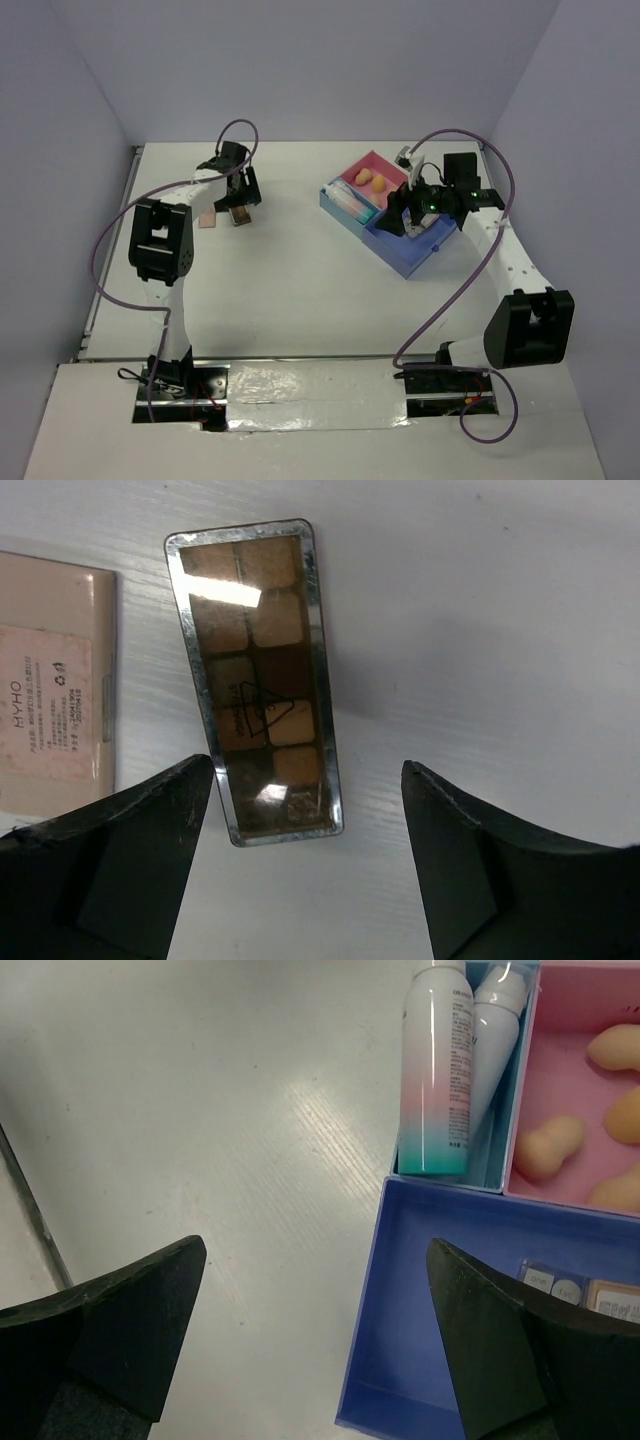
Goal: Organize the makeup
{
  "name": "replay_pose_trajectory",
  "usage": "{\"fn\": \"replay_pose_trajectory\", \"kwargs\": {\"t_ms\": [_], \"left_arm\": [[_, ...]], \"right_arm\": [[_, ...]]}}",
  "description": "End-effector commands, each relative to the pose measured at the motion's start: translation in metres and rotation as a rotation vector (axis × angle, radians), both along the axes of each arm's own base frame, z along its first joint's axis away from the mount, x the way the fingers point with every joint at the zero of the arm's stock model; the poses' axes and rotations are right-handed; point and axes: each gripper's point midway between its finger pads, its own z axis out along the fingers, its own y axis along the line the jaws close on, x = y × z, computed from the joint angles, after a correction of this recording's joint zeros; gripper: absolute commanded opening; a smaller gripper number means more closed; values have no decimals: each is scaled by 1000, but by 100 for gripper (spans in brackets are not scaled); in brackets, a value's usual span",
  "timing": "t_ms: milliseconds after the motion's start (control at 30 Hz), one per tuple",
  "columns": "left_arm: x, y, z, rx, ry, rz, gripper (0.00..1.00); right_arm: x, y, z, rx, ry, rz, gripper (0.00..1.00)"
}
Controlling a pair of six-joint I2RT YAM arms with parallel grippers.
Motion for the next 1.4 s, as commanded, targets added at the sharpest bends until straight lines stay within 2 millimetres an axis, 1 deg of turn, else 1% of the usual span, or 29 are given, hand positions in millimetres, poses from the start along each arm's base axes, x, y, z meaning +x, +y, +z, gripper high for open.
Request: {"fn": "replay_pose_trajectory", "kwargs": {"t_ms": [0,100,267,400,467,533,567,667,700,733,767,833,900,933,967,1000,1033,1067,1100,1133,1167,1200,1233,1267,1300,1333,1367], "left_arm": [[9,14,1,22,0,14,89],[12,17,-10,19,25,2,90],[14,15,-21,15,49,-23,89],[11,12,-31,0,66,-25,86],[11,12,-33,-9,65,-25,85],[9,10,-35,-22,68,-27,78],[8,10,-37,-25,70,-29,68],[7,9,-36,-39,63,-34,53],[3,10,-38,-39,69,-35,42],[4,10,-37,-41,62,-35,37],[0,9,-35,-44,62,-39,29],[0,8,-30,-52,44,-45,23],[-5,6,-18,-70,17,-60,13],[-6,4,-12,-81,0,-69,11],[-8,1,2,-94,-45,-85,4],[-11,-6,11,-128,-71,-116,1],[-13,-10,19,-145,-100,-137,0],[-20,-17,36,-171,-158,-177,0],[-26,-30,46,-228,-188,-230,0],[-31,-39,54,-261,-219,-269,0],[-49,-48,62,-297,-243,-305,0],[-50,-57,76,-333,-305,-344,0],[-60,-72,84,-399,-325,-408,0],[-78,-85,91,-440,-344,-442,0],[-84,-101,106,-499,-401,-513,0],[-97,-119,121,-537,-436,-569,0],[-108,-133,124,-595,-450,-605,0]], "right_arm": [[0,1,11,21,-41,-4,99],[-1,1,8,28,-26,-4,100],[0,3,7,47,-11,-5,100],[-1,4,5,46,-6,-3,100],[-2,4,4,45,-4,-3,100],[-3,4,4,45,-1,-3,100],[-4,4,3,46,4,-2,100],[-4,4,3,45,1,-1,100],[-5,4,4,45,3,-1,100],[-5,3,4,43,0,-1,100],[-5,3,5,42,-4,-2,100],[-6,3,6,37,-12,-1,100],[-5,2,6,30,-18,-2,100],[-6,2,7,29,-21,-2,100],[-6,1,9,28,-25,-1,100],[-6,1,10,27,-31,-3,100],[-6,1,11,24,-37,-3,100],[-5,0,13,21,-43,-7,100],[-3,-2,16,12,-64,-17,100],[-2,-3,18,7,-75,-26,100],[-2,-4,20,4,-86,-29,100],[0,-5,22,0,-100,-36,100],[1,-7,25,-3,-110,-45,100],[3,-9,29,-4,-121,-52,100],[4,-10,32,-2,-129,-57,100],[4,-11,34,0,-133,-65,100],[7,-15,40,1,-151,-79,100]]}}
